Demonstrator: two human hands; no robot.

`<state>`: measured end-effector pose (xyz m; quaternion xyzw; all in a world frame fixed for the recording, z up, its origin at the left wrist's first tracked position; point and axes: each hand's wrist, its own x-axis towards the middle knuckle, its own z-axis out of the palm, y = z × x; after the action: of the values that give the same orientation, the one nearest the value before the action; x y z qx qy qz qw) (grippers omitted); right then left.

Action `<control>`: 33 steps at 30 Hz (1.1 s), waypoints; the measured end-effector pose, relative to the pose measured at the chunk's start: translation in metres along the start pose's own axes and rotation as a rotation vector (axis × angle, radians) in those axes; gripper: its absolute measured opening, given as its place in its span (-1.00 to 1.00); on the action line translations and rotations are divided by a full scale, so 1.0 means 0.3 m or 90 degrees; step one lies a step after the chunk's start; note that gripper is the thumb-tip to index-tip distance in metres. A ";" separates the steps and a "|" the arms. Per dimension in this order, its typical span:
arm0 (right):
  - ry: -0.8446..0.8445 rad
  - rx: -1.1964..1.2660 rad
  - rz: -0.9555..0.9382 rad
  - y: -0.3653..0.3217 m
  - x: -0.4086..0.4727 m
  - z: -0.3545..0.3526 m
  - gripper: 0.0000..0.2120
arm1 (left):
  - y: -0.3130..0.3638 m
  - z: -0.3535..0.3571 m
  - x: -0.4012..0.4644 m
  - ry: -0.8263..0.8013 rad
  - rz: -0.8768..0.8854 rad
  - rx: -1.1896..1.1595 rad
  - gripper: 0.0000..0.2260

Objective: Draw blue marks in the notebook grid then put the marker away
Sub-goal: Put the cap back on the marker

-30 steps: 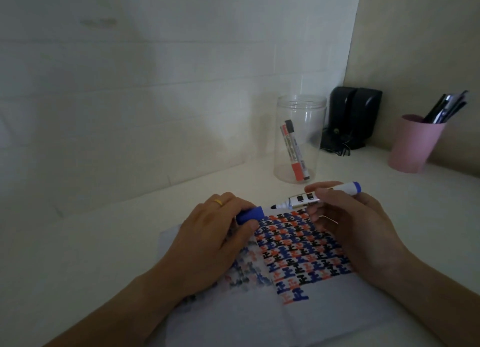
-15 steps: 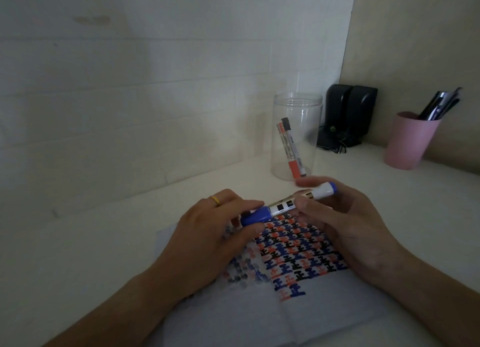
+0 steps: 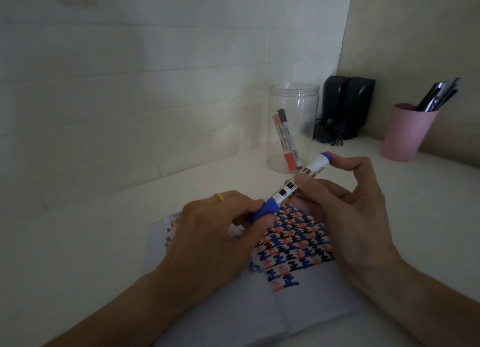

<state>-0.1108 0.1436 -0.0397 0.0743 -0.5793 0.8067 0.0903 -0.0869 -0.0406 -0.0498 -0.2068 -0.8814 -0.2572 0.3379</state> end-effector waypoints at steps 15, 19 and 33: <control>-0.028 0.046 0.019 0.027 0.007 0.032 -0.61 | -0.008 -0.010 -0.010 0.029 -0.132 -0.134 -0.83; -0.028 0.014 -0.007 0.006 0.008 0.037 -0.60 | -0.021 -0.026 0.013 -0.002 -0.121 -0.111 -0.68; -0.092 -0.376 -0.181 -0.148 0.184 0.048 -0.63 | -0.096 -0.086 0.017 -0.148 -0.024 0.207 -0.55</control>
<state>-0.1539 0.1472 0.0182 0.1822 -0.7766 0.5761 0.1782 -0.0931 -0.0775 -0.0387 -0.1614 -0.9481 -0.0918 0.2583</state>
